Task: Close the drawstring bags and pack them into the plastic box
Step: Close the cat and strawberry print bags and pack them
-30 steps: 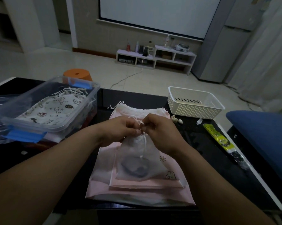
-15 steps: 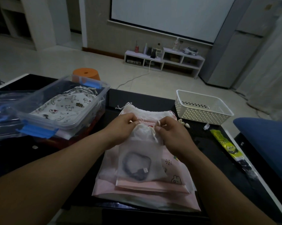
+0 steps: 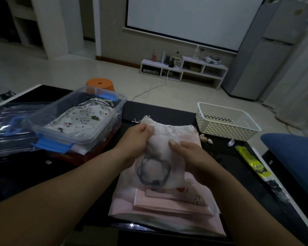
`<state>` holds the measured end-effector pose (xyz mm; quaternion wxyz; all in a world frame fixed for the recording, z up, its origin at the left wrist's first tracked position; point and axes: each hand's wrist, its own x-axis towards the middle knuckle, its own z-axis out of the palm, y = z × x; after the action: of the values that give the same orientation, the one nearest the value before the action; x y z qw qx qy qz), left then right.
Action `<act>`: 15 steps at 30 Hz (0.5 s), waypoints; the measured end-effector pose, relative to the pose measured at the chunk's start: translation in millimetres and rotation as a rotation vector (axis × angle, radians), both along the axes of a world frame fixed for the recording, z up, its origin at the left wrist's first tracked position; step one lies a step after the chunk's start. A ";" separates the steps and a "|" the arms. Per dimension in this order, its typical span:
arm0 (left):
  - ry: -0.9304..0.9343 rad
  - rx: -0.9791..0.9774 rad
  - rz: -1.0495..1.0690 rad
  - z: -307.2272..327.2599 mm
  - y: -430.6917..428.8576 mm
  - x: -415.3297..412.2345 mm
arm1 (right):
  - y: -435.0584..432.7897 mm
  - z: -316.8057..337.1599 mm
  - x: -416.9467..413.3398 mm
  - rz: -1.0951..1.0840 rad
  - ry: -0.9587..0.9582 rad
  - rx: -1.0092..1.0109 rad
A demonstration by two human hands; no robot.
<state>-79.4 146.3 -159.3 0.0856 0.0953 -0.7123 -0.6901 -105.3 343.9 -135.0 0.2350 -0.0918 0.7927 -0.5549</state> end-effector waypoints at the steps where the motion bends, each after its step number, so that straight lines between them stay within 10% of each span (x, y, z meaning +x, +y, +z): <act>1: 0.001 0.026 0.033 4.8 0.4 1.8 | -1.2 0.8 2.1 0.004 0.000 -0.018; 7: -0.115 0.217 -0.213 18.9 -11.7 18.7 | -16.1 11.0 8.1 -0.144 0.158 -0.076; 15: 0.079 -0.284 0.061 56.7 -39.2 43.3 | -55.1 18.9 10.2 -0.219 0.035 -0.205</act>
<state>-36.1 107.1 -102.5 0.1470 0.0766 -0.7956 -0.5828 -95.1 288.9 -116.1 0.1483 -0.0379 0.7412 -0.6536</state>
